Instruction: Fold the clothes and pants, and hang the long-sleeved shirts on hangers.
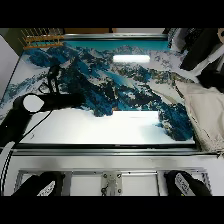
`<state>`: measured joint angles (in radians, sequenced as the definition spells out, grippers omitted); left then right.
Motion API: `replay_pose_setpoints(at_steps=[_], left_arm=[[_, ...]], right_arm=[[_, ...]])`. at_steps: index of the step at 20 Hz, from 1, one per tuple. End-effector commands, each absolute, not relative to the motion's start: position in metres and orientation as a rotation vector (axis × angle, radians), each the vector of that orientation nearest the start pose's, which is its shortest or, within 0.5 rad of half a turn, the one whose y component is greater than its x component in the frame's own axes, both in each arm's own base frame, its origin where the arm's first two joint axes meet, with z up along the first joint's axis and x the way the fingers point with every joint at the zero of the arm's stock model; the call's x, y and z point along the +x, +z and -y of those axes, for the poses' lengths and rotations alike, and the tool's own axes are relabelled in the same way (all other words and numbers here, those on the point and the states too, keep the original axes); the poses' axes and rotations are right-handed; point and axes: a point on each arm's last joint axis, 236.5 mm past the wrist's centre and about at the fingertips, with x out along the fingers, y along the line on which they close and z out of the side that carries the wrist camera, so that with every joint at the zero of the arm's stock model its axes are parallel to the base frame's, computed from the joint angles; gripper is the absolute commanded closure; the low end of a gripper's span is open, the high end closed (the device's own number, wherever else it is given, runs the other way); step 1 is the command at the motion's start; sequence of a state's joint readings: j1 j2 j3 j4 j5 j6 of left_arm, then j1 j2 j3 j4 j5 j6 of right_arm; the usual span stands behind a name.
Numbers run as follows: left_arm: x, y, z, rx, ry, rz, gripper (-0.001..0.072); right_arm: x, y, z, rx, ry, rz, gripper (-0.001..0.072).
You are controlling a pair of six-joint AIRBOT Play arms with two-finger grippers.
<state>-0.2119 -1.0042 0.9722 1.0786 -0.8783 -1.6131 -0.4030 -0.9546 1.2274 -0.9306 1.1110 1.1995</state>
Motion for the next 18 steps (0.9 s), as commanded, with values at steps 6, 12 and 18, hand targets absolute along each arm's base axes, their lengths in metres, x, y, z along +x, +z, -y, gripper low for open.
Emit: replay_pose_setpoints(at_steps=[6, 12, 18], left_arm=[[0.363, 0.110, 0.150, -0.423, -0.358, -0.890, 0.0703], [0.364, 0.110, 0.150, -0.424, -0.358, -0.886, 0.0703], [0.364, 0.110, 0.150, -0.425, -0.358, -0.886, 0.0703]], right_arm=[[0.377, 0.188, -0.110, 0.169, 0.524, -0.746, 0.0691], [0.377, 0.188, -0.110, 0.172, 0.523, -0.746, 0.0691], [0.377, 0.188, -0.110, 0.172, 0.523, -0.746, 0.0691]])
